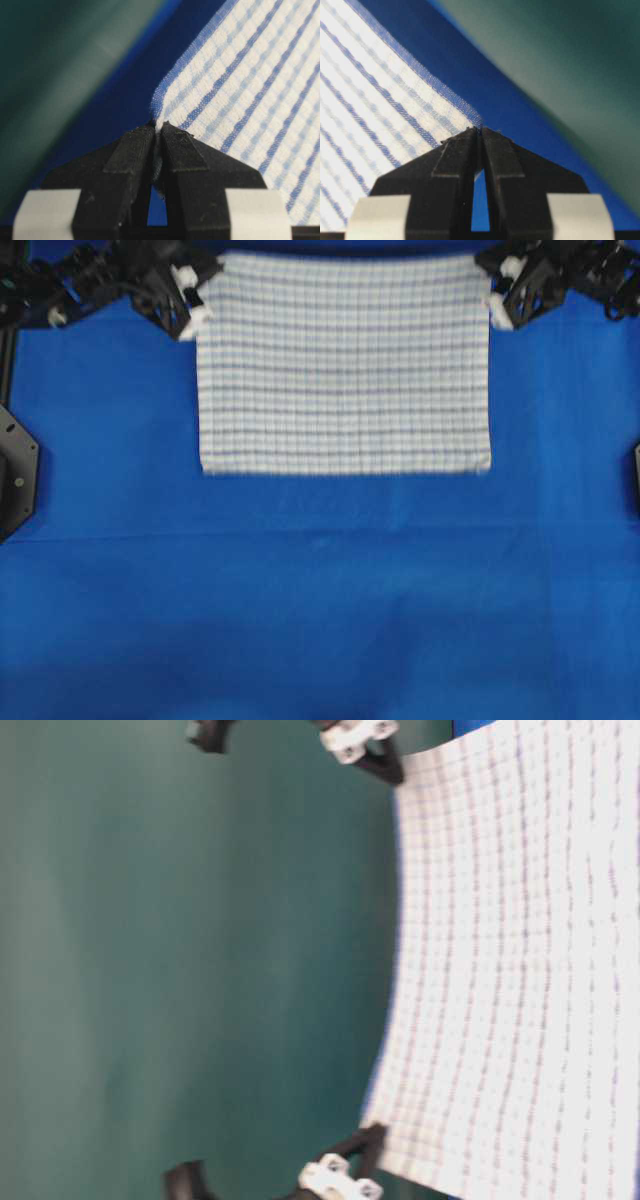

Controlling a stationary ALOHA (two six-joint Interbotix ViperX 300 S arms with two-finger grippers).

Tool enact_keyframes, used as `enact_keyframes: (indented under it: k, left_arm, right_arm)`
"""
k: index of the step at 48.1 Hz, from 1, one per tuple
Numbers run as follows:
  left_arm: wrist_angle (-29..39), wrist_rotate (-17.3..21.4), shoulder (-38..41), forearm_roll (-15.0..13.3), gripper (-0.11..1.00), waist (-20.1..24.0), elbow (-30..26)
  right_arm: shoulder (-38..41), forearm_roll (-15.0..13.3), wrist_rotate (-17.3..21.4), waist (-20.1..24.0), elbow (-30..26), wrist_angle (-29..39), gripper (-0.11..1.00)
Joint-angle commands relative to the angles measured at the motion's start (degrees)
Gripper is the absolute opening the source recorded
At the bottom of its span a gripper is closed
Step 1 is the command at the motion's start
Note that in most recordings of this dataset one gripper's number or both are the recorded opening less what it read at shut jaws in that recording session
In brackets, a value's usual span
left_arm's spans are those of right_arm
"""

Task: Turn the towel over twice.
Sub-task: 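Lift the far corners with both grippers and pull toward the far side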

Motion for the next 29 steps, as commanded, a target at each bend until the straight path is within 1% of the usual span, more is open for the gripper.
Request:
enact_keyframes:
  k: [1, 6, 18, 22, 29]
  left_arm:
    - [1.32, 1.58, -3.78, -0.18, 0.01, 0.70, -2.37]
    - [2.46, 1.76, -6.68, -0.18, 0.01, 1.32, -3.78]
    - [2.20, 1.85, -10.90, -0.18, 0.01, 1.76, -5.10]
    - [2.11, 1.76, -12.13, -0.18, 0.01, 1.67, -5.10]
    - [1.41, 1.76, -14.06, -0.18, 0.01, 1.32, -4.66]
  right_arm:
    - [-3.87, -0.62, -0.26, -0.70, -2.55, 1.49, 0.06]
    - [-7.29, -1.05, -1.41, -0.79, -4.66, 3.69, 0.06]
    - [-12.74, -1.14, -3.78, -0.88, -8.70, 8.79, 0.06]
    - [-14.41, -1.14, -3.78, -0.79, -9.40, 10.46, 0.06]
    - [-17.49, -1.14, -3.78, -0.62, -8.96, 11.60, 0.06]
